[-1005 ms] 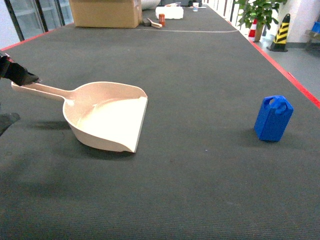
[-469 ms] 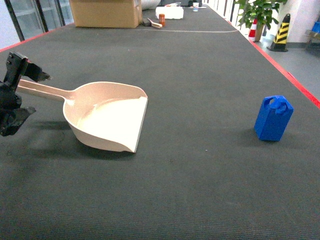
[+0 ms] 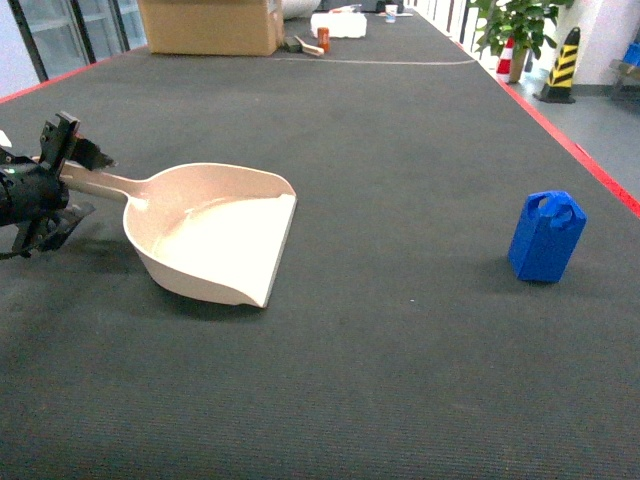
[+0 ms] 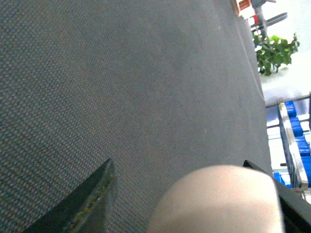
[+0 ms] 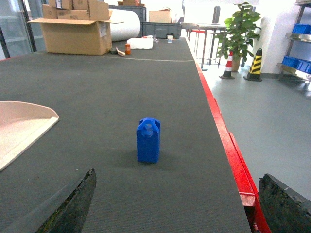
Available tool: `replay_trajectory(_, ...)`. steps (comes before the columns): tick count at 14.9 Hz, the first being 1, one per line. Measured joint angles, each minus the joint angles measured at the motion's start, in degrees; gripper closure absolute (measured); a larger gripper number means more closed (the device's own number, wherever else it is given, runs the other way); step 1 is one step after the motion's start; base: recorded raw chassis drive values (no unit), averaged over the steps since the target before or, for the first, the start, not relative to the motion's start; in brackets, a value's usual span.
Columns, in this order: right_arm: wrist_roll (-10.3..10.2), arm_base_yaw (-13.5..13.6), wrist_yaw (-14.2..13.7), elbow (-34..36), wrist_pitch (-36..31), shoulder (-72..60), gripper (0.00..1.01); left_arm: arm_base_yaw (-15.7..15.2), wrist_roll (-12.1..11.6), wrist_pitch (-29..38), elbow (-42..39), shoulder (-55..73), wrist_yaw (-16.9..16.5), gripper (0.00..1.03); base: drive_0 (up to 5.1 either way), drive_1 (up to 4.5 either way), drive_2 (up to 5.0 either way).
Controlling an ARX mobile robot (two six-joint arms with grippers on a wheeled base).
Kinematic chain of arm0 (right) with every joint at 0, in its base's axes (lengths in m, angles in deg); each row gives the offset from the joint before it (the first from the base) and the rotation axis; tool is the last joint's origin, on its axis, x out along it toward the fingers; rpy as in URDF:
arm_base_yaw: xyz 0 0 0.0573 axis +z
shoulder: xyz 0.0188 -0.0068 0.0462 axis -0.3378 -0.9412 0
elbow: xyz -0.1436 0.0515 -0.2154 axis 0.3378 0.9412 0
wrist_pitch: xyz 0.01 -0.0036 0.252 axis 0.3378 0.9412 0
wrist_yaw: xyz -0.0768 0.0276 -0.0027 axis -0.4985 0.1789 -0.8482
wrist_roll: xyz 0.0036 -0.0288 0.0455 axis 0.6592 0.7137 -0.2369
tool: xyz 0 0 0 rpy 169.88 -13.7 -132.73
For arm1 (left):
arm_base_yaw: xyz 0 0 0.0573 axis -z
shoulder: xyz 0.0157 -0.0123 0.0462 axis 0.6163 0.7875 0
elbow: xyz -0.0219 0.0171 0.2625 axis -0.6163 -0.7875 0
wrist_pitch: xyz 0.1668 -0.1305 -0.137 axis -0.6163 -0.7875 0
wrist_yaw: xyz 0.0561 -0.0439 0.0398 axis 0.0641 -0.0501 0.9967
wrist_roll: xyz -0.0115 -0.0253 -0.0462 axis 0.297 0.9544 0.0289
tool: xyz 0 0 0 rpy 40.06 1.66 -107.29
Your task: Place part in tray to right shelf
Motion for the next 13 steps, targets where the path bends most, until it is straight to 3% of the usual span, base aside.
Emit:
replay_trajectory(3,0.00,0.00,0.00,0.00,0.02,0.00,0.03,0.15,3.61,5.51,-1.73,0.15,-3.58,0.62,0.0,0.00,0.0)
replay_trajectory(4,0.00,0.00,0.00,0.00,0.00,0.00,0.03,0.92,5.75,8.44,-3.30,0.13,-5.27,0.75,0.0,0.00,0.0)
replay_trajectory(5,0.00,0.00,0.00,0.00,0.02,0.00,0.03,2.03,10.40,12.81,-4.07,-0.66,-6.82,0.85,0.0,0.00,0.0)
replay_trajectory(7,0.00,0.00,0.00,0.00,0.00,0.00,0.03,4.70,12.98,18.75,-8.37,-4.48,-8.61,0.87,0.0,0.00,0.0)
replay_trajectory(11,0.00,0.00,0.02,0.00,0.02,0.00,0.03,13.49,21.38,32.46,-19.23,-17.05,-7.80,0.88,0.0,0.00,0.0)
replay_trajectory(13,0.00,0.00,0.00,0.00,0.00,0.00,0.03,16.55,23.41,32.76,-23.41,-20.87,-6.69,0.88,0.0,0.00,0.0)
